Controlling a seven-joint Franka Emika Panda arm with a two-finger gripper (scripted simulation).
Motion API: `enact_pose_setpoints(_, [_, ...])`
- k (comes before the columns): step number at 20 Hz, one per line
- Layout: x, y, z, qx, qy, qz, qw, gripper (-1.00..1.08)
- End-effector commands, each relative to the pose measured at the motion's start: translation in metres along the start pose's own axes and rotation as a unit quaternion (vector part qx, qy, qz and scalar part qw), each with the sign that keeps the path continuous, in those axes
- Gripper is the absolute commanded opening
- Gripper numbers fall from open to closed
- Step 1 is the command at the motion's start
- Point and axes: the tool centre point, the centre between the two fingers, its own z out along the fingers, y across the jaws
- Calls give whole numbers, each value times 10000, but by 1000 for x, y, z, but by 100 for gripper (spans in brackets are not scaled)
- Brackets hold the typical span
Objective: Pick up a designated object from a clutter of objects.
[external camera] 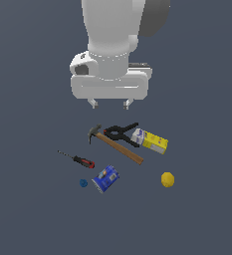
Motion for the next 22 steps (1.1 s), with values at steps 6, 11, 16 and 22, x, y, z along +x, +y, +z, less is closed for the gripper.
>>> enact_pose_setpoints(6, [-1, 5, 3, -52, -54, -80, 9999, 100])
enact_pose_setpoints(11, [-5, 12, 5, -112, -125, -168, 9997, 100])
enact_pose_setpoints(16, [-3, 10, 6, -109, -118, -171, 9997, 100])
enact_pose_setpoints(22, [11, -1, 16, -131, -119, -261, 9995, 100])
